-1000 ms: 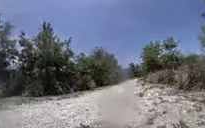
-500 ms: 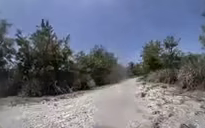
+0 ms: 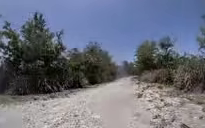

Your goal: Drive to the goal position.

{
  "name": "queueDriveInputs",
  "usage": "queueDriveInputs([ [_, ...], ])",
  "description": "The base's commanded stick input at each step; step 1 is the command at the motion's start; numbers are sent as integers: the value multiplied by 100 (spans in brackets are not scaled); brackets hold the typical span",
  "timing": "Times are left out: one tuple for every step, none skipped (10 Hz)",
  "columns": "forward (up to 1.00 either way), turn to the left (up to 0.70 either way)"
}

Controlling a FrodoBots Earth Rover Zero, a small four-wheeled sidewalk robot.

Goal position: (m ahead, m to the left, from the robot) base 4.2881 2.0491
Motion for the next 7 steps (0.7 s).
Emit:
queueDriveInputs([
  [30, 0],
  [30, -41],
  [30, -75],
  [30, -75],
  [30, -75],
  [30, -75],
  [30, -25],
])
